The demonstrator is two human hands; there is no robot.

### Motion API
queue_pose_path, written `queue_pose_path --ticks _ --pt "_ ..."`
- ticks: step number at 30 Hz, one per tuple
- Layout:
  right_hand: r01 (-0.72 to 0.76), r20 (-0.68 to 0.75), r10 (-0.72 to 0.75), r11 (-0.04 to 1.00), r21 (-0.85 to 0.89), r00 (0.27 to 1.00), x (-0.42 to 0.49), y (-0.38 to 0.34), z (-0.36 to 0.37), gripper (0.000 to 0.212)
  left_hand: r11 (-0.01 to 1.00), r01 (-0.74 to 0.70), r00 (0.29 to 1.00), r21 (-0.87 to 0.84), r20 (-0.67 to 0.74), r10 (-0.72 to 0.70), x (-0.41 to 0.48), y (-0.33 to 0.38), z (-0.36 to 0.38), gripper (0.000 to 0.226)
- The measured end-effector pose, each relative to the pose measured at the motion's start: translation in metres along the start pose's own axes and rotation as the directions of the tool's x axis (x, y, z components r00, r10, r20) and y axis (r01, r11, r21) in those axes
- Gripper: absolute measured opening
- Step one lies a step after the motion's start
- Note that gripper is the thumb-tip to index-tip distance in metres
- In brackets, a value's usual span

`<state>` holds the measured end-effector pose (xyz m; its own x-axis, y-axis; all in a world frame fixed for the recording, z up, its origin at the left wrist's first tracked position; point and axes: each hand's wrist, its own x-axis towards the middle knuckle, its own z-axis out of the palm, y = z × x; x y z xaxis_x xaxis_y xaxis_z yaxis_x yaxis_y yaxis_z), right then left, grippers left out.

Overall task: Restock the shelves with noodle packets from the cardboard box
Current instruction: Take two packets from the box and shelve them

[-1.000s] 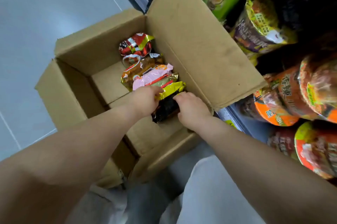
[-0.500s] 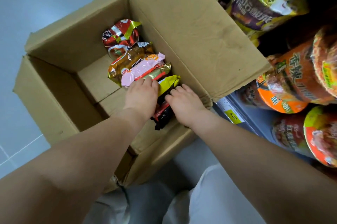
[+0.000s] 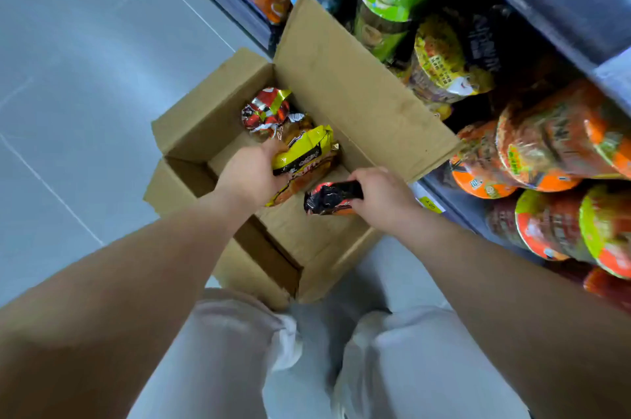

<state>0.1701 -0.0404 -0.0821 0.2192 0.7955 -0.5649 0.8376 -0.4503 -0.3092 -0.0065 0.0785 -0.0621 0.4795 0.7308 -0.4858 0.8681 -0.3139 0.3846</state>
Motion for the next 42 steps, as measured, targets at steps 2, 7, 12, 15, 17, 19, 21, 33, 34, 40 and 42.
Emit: queue_pose_path --ticks 2,7,12,15,17,19,21,33,34,40,42 --pt "-0.045 -0.015 0.046 0.999 0.028 0.999 -0.027 -0.024 -0.038 0.032 1.0 0.026 0.998 -0.005 -0.057 -0.026 -0.024 0.01 -0.046 0.047" --pt "-0.159 -0.066 0.166 0.982 0.1 0.984 -0.1 -0.093 -0.163 0.035 0.993 0.094 0.989 -0.07 -0.111 -0.102 -0.096 0.052 -0.175 0.048" --pt "-0.229 -0.196 0.26 0.959 0.166 0.946 -0.182 -0.148 -0.263 0.041 0.984 0.073 0.973 -0.165 -0.203 -0.106 -0.169 0.089 -0.277 0.041" --pt "-0.215 -0.281 0.278 0.948 0.235 0.919 -0.228 -0.169 -0.295 0.039 0.978 0.038 0.962 -0.204 -0.259 -0.091 -0.205 0.098 -0.315 0.037" --pt "-0.189 -0.34 0.277 0.944 0.272 0.899 -0.252 -0.179 -0.307 0.037 0.98 0.013 0.954 -0.197 -0.291 -0.071 -0.225 0.101 -0.33 0.036" --pt "-0.174 -0.398 0.28 0.944 0.282 0.874 -0.276 -0.189 -0.315 0.035 0.984 0.006 0.947 -0.18 -0.314 -0.063 -0.248 0.103 -0.34 0.036" --pt "-0.155 -0.433 0.266 0.949 0.276 0.861 -0.295 -0.198 -0.32 0.03 0.984 0.001 0.938 -0.177 -0.341 -0.062 -0.27 0.103 -0.346 0.037" --pt "0.05 -0.562 -0.007 0.997 0.061 0.827 -0.354 -0.311 -0.349 0.028 0.959 -0.045 0.878 -0.278 -0.469 -0.095 -0.37 0.039 -0.415 0.034" --pt "0.06 -0.566 -0.025 0.997 0.044 0.824 -0.348 -0.328 -0.351 0.027 0.954 -0.051 0.87 -0.296 -0.482 -0.103 -0.369 0.024 -0.426 0.033" --pt "0.047 -0.611 -0.122 0.989 -0.137 0.782 -0.301 -0.441 -0.356 0.029 0.945 -0.052 0.852 -0.324 -0.508 -0.127 -0.354 -0.069 -0.504 0.024" --pt "0.057 -0.637 -0.136 0.988 -0.143 0.759 -0.284 -0.486 -0.362 0.025 0.952 -0.049 0.841 -0.304 -0.527 -0.125 -0.349 -0.103 -0.543 0.021"
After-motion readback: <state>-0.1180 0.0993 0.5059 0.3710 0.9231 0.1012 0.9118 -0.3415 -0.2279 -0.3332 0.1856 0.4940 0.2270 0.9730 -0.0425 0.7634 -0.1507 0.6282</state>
